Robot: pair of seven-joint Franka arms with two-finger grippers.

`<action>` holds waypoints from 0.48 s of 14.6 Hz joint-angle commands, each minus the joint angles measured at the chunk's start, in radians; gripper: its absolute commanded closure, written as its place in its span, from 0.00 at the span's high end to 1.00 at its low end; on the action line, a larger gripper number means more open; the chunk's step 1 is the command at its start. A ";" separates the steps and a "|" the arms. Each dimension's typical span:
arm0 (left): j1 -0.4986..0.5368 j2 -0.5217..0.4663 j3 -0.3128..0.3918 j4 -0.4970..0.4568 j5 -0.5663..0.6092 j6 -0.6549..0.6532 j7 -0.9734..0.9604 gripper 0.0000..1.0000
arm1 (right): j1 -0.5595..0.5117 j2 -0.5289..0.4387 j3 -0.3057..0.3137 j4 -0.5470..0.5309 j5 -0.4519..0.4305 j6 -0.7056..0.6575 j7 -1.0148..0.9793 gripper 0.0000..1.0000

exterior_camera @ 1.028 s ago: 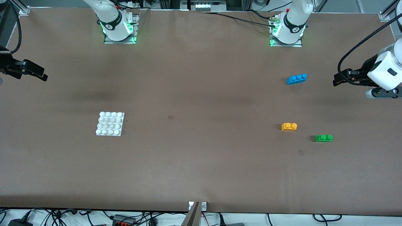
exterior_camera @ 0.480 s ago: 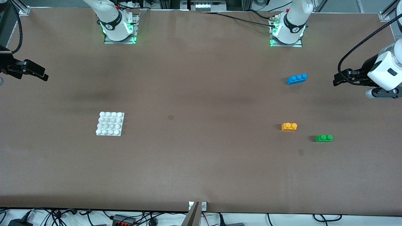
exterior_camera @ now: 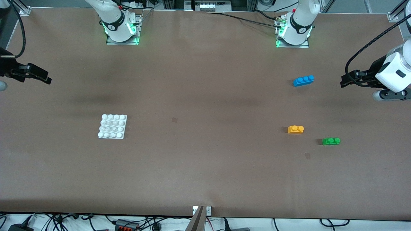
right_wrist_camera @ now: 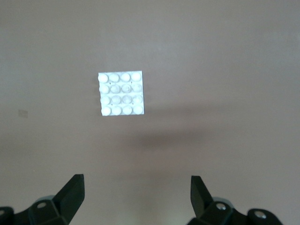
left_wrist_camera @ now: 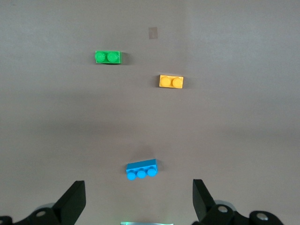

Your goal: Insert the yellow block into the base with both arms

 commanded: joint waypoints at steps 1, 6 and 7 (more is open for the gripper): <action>0.008 0.001 -0.006 0.010 0.020 -0.014 0.016 1.00 | -0.016 0.037 0.009 0.006 -0.005 -0.049 0.003 1.00; 0.008 0.001 -0.005 0.010 0.019 -0.014 0.016 1.00 | -0.016 0.172 0.007 0.102 -0.006 0.028 -0.002 1.00; 0.008 0.001 -0.005 0.010 0.019 -0.014 0.016 1.00 | -0.014 0.212 0.007 0.106 0.000 0.041 0.007 1.00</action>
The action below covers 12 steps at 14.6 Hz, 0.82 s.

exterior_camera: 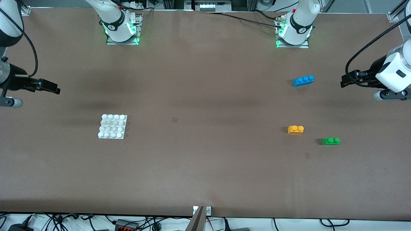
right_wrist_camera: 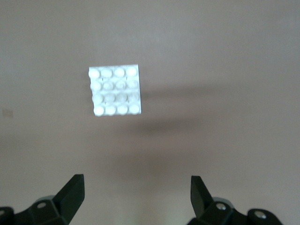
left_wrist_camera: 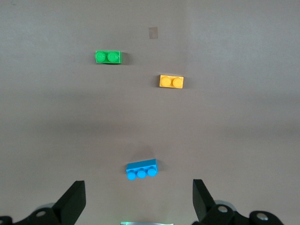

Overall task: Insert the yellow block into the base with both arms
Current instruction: 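Reach the right gripper to the white base plate and grasp it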

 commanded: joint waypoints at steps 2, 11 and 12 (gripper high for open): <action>0.007 0.001 -0.006 0.010 0.017 -0.014 0.016 1.00 | 0.006 0.162 0.011 0.057 0.006 0.108 0.016 1.00; 0.007 0.001 -0.006 0.009 0.017 -0.014 0.016 1.00 | 0.096 0.317 0.012 -0.137 0.040 0.407 0.184 1.00; 0.007 0.001 -0.006 0.010 0.017 -0.014 0.016 1.00 | 0.113 0.319 0.012 -0.176 0.040 0.464 0.192 1.00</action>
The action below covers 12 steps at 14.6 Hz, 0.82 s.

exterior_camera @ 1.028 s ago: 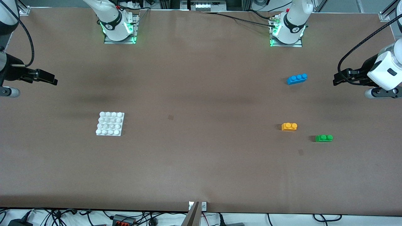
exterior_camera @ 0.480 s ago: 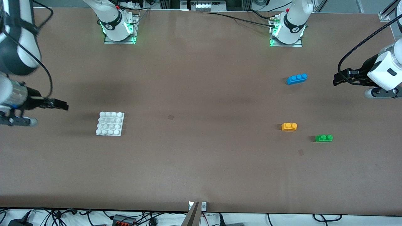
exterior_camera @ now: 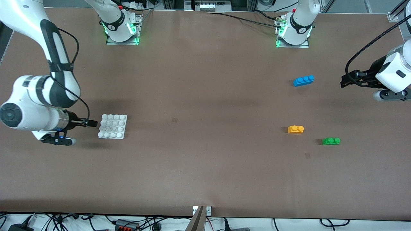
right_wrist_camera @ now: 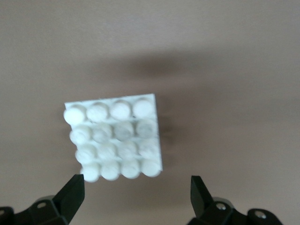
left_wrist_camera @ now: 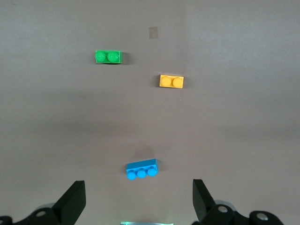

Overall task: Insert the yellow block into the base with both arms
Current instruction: 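Reach the right gripper to the white base plate and grasp it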

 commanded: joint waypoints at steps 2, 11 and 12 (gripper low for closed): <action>0.007 0.000 -0.006 0.010 0.017 -0.014 0.016 1.00 | 0.053 -0.026 0.000 -0.191 0.012 0.243 0.059 1.00; 0.007 0.000 -0.006 0.010 0.014 -0.014 0.016 1.00 | 0.081 0.035 -0.001 -0.280 0.009 0.466 0.056 1.00; 0.007 0.000 -0.004 0.010 0.013 -0.014 0.016 1.00 | 0.081 0.035 -0.001 -0.280 0.009 0.469 0.056 0.99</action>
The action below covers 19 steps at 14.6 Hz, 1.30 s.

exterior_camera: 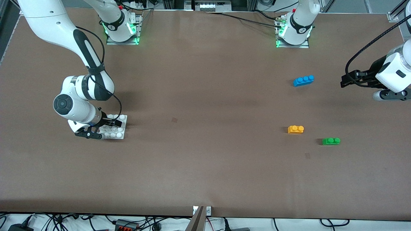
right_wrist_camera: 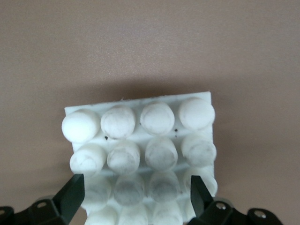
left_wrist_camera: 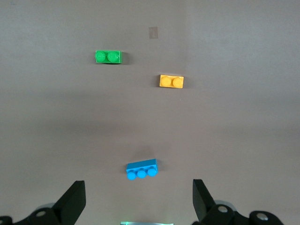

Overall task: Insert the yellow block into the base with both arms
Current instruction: 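Reach the right gripper to the white base plate and grasp it, then slide the base toward the table middle while the left gripper grasps the yellow block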

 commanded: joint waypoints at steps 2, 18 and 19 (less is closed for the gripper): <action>0.007 0.000 -0.004 0.010 0.013 -0.015 0.016 1.00 | 0.009 0.004 -0.003 -0.010 0.009 0.034 0.004 0.85; 0.012 -0.008 -0.012 -0.097 -0.002 0.111 0.010 1.00 | 0.095 0.041 -0.003 -0.003 0.006 0.039 0.003 0.60; 0.010 -0.009 -0.012 -0.150 -0.030 0.182 0.010 1.00 | 0.104 0.041 -0.003 -0.001 0.006 0.039 0.006 0.60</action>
